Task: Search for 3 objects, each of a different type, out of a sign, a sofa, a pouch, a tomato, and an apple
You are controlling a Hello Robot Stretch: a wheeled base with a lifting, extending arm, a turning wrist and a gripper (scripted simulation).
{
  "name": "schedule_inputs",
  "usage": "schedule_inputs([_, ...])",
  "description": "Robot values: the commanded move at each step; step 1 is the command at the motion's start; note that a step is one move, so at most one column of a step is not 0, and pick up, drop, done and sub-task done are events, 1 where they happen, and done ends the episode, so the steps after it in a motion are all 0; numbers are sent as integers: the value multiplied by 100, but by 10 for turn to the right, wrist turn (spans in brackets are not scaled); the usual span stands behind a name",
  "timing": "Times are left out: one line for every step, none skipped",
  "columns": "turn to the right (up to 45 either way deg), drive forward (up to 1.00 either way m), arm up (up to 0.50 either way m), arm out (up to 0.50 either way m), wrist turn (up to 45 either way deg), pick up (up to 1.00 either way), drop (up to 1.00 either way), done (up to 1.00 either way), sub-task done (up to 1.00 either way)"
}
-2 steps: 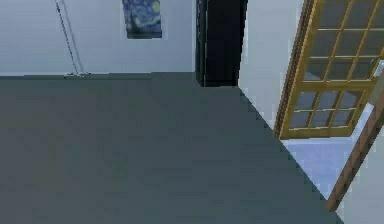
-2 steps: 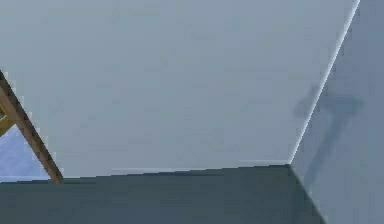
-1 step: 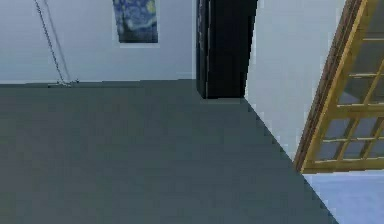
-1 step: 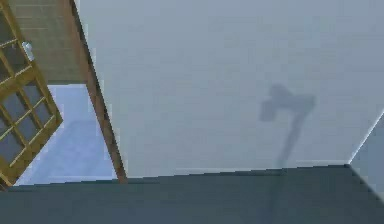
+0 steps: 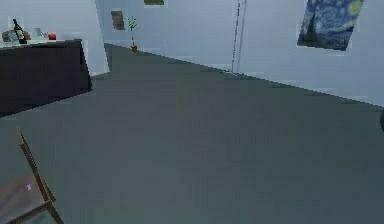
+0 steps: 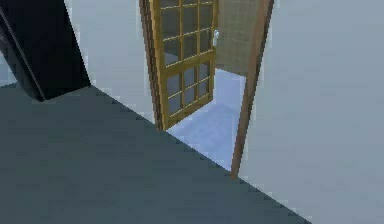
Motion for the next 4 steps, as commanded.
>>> schedule_inputs([-120,0,0,0,0,0,0,0,0])
schedule_inputs([0,100,0,0,0,0,0,0,0])
schedule_inputs([-120,0,0,0,0,0,0,0,0])
schedule_inputs([0,20,0,0,0,0,0,0,0])
